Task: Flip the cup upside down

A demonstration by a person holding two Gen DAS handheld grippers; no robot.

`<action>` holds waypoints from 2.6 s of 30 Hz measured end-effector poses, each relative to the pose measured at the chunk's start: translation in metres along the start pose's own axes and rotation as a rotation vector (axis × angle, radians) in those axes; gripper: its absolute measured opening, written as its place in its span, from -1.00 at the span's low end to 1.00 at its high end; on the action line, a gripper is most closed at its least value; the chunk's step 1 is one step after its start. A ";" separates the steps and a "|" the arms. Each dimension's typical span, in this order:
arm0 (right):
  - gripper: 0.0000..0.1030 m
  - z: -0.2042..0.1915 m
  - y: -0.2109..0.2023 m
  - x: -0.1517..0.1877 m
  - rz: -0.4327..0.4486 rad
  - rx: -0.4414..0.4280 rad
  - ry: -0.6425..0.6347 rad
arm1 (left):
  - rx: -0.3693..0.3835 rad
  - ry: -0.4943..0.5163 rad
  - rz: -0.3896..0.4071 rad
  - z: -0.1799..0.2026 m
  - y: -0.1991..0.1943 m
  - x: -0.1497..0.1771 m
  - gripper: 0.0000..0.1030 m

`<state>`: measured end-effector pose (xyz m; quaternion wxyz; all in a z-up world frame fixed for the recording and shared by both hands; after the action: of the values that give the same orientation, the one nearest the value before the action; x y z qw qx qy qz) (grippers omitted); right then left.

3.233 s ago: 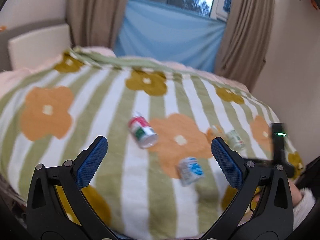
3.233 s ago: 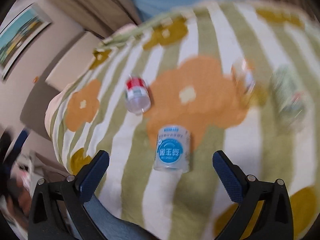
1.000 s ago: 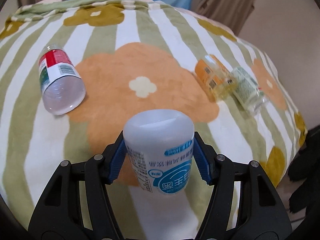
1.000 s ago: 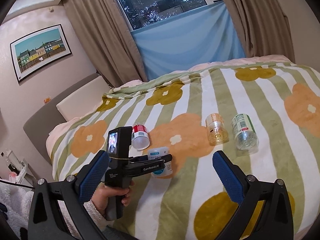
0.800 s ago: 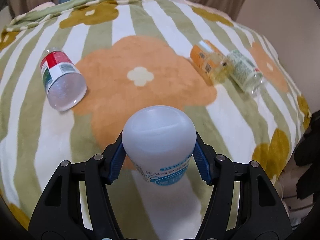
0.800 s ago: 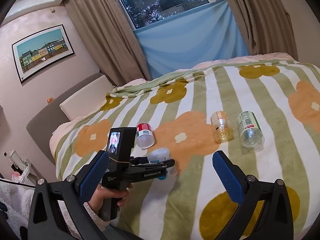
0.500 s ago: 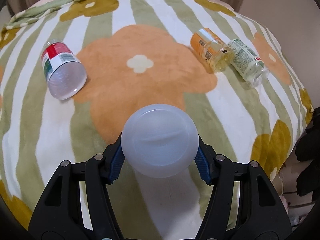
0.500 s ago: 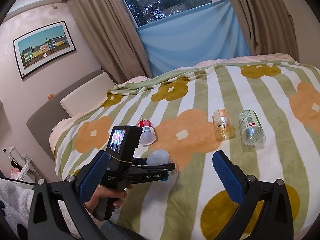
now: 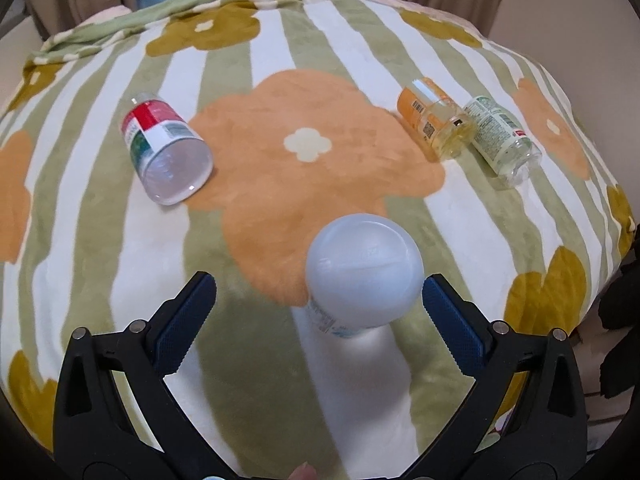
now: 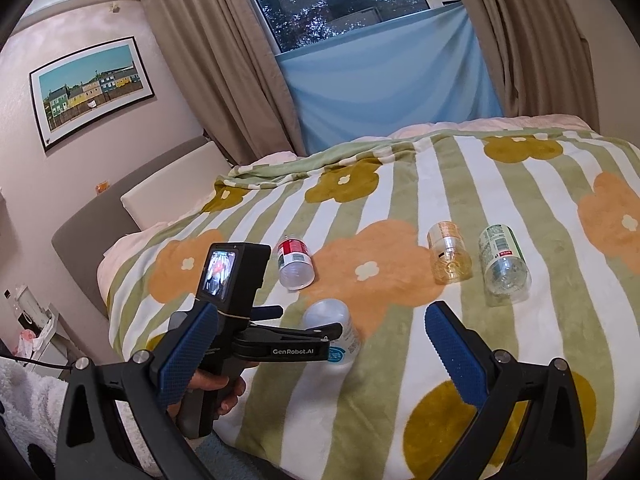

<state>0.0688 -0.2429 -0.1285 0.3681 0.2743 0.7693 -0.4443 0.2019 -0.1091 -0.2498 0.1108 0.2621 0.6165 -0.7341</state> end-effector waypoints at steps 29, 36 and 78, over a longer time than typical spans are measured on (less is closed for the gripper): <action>1.00 -0.042 -0.062 -0.088 0.315 0.327 -0.163 | -0.184 -0.007 0.602 -0.039 -0.273 -0.036 0.99; 1.00 -0.040 -0.049 -0.077 0.336 0.424 -0.212 | -0.240 -0.029 0.717 -0.051 -0.293 -0.009 0.99; 1.00 -0.032 -0.046 -0.070 0.334 0.440 -0.202 | -0.222 0.020 0.817 -0.034 -0.300 -0.001 0.99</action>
<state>0.0643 -0.2421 -0.0384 0.4427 0.4247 0.5581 -0.5587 0.0653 -0.0124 0.0010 0.4143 0.4783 0.5386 -0.5564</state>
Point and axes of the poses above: each gripper's, at about its wrist camera, not at the fingertips, and y roughly the way its jaws point, z to its right, x to its underside, the point moved 8 cm from there along y, roughly the way its jaws point, and after that the axes turned 1 degree about x, right-handed, at the moved point
